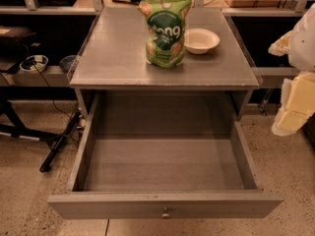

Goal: Place green rice chip bag into top drawer

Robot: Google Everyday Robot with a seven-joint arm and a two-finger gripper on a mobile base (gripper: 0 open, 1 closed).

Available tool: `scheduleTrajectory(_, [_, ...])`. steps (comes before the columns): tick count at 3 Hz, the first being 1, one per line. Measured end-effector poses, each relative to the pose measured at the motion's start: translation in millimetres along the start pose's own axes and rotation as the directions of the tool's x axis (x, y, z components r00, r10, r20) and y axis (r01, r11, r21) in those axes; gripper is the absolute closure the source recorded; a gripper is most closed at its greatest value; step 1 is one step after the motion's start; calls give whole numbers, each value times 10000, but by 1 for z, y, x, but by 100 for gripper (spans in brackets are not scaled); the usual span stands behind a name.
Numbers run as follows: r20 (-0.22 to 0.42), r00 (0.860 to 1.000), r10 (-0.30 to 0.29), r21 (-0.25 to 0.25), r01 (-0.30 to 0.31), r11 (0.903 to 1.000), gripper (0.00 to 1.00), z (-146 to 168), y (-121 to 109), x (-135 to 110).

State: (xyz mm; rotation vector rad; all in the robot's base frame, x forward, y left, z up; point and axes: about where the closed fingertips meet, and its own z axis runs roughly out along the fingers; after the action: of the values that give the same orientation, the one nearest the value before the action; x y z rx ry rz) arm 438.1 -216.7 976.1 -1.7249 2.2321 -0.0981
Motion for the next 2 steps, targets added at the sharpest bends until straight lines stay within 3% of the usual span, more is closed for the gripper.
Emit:
scheduleTrajectory(1, [0,10000,0,0,0,10000,0,0,0,0])
scheduleTrajectory(2, [677,9977,-6,205,-8,9998,0,-3,-2,-6])
